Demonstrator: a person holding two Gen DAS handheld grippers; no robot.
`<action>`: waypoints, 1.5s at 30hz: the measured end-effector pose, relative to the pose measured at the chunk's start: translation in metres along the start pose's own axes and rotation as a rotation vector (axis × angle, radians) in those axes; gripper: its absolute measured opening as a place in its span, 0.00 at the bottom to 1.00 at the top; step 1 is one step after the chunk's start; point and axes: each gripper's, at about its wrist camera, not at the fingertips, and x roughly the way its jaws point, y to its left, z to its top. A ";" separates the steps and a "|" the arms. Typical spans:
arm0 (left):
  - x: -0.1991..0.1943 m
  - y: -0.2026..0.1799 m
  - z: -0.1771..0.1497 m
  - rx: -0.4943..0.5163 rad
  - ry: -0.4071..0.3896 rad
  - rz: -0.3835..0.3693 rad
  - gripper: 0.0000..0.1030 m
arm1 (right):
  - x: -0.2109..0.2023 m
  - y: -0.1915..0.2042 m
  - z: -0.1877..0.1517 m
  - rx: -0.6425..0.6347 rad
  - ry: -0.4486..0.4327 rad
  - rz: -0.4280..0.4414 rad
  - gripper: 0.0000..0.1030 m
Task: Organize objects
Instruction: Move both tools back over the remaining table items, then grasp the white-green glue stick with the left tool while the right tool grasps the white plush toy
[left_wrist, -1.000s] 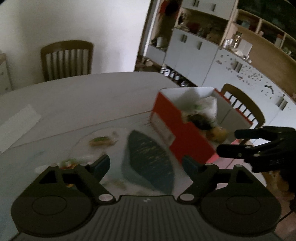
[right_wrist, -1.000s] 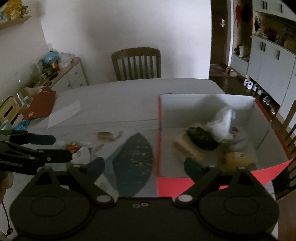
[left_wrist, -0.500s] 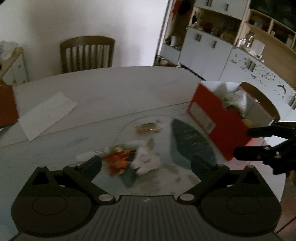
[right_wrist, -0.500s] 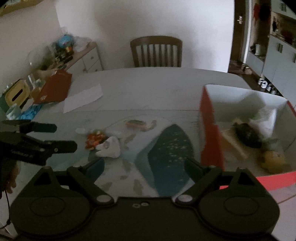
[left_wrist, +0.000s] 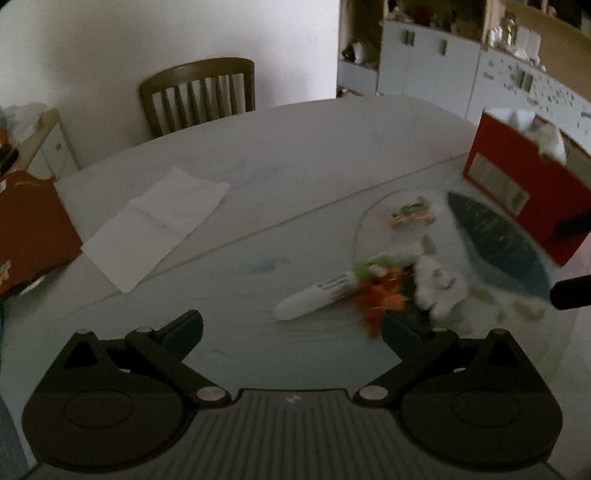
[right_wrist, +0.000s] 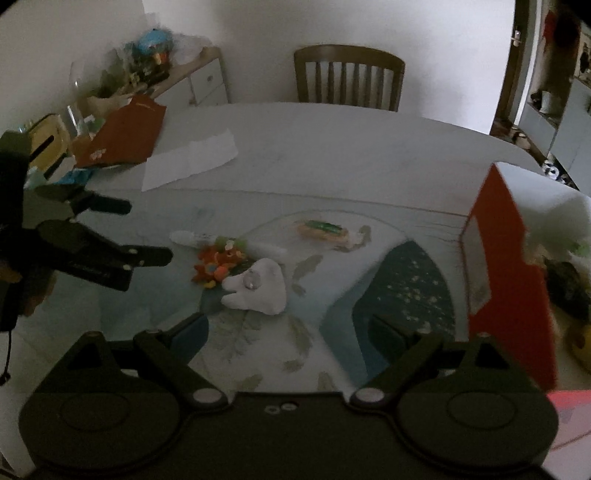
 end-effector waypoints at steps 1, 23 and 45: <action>0.005 0.003 0.001 0.019 0.006 0.005 1.00 | 0.004 0.002 0.002 -0.004 0.006 -0.002 0.90; 0.059 -0.005 0.021 0.229 0.018 -0.070 1.00 | 0.071 0.025 0.018 -0.095 0.087 0.014 0.82; 0.059 -0.029 0.031 0.226 0.030 -0.205 0.33 | 0.074 0.013 0.014 -0.064 0.092 0.024 0.54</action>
